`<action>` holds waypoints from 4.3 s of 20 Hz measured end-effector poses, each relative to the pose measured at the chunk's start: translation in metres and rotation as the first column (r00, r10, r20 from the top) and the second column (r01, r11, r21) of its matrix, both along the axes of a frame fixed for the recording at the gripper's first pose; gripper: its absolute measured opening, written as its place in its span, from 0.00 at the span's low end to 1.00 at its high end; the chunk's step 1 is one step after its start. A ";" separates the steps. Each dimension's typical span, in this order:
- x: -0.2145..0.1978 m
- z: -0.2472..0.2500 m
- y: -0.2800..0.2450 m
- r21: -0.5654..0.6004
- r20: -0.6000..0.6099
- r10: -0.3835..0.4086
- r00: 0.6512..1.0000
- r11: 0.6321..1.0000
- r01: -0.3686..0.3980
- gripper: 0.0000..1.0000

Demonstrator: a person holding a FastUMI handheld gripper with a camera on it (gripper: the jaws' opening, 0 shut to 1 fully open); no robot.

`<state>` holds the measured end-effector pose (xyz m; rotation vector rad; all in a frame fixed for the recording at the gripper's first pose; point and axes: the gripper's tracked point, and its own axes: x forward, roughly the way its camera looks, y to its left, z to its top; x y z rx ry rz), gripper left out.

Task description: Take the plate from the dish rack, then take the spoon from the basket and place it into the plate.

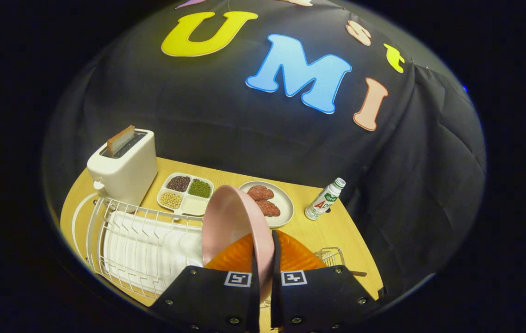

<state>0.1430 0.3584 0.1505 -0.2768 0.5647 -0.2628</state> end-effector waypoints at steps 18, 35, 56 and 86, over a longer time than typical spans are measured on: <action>-0.100 0.052 -0.135 0.256 0.089 0.011 0.996 0.966 -0.033 0.09; -0.197 -0.067 -0.163 0.625 0.025 0.248 0.969 0.752 -0.209 0.09; -0.199 -0.213 -0.120 0.851 -0.131 0.393 0.910 0.515 -0.100 0.09; -0.145 -0.061 -0.249 0.268 0.456 0.255 0.853 0.874 -0.405 0.44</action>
